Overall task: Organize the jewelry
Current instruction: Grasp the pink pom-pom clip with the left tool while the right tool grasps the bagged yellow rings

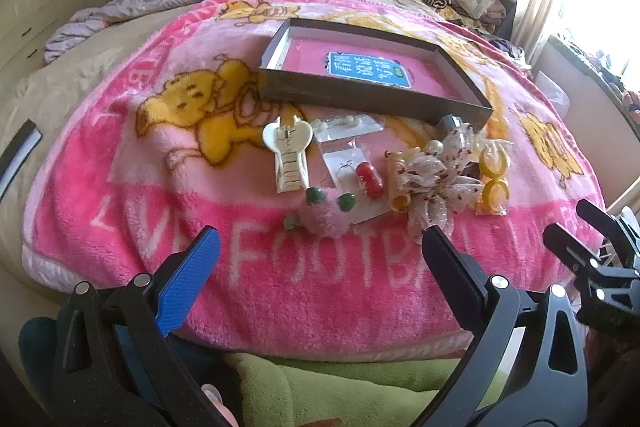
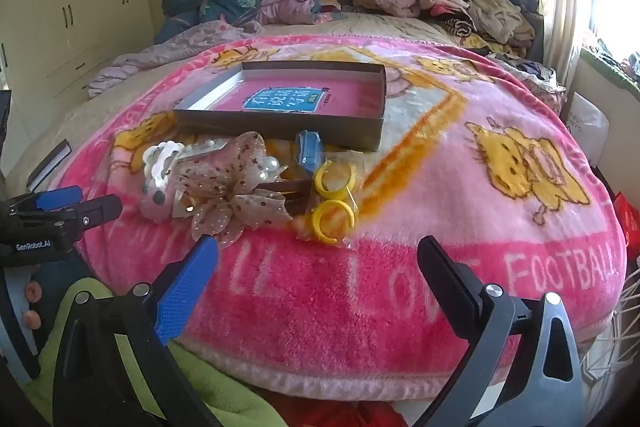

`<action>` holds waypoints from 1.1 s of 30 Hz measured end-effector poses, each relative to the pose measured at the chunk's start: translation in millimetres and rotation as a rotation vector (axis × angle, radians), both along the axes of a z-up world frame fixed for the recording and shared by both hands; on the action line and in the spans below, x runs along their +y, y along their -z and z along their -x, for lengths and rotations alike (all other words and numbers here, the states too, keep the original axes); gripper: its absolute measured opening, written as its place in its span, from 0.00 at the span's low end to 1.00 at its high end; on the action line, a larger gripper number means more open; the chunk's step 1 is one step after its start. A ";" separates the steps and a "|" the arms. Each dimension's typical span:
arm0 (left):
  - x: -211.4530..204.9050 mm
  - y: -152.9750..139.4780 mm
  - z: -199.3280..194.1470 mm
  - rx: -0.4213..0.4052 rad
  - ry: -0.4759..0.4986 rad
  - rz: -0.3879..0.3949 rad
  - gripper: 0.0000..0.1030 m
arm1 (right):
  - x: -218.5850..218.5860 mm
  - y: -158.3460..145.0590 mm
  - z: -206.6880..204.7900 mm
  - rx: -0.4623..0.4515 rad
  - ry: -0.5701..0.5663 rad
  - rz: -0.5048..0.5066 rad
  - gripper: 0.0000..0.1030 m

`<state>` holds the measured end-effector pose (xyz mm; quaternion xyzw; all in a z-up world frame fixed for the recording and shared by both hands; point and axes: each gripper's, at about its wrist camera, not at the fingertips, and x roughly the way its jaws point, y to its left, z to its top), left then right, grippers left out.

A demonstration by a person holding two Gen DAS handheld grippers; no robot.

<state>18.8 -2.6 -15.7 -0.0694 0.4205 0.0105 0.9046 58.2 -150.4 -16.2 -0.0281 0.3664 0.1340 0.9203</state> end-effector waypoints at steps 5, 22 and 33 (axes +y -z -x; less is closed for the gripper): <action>13.0 10.4 -7.8 0.036 -0.017 0.009 0.90 | -4.0 4.0 -15.7 0.009 0.010 0.002 0.94; 10.4 47.8 -47.5 0.134 0.092 0.020 0.71 | -20.6 33.2 -77.3 0.110 0.033 -0.039 0.94; 13.1 46.8 -55.1 0.109 0.122 0.038 0.34 | -5.6 47.1 -107.6 0.176 -0.018 -0.048 0.54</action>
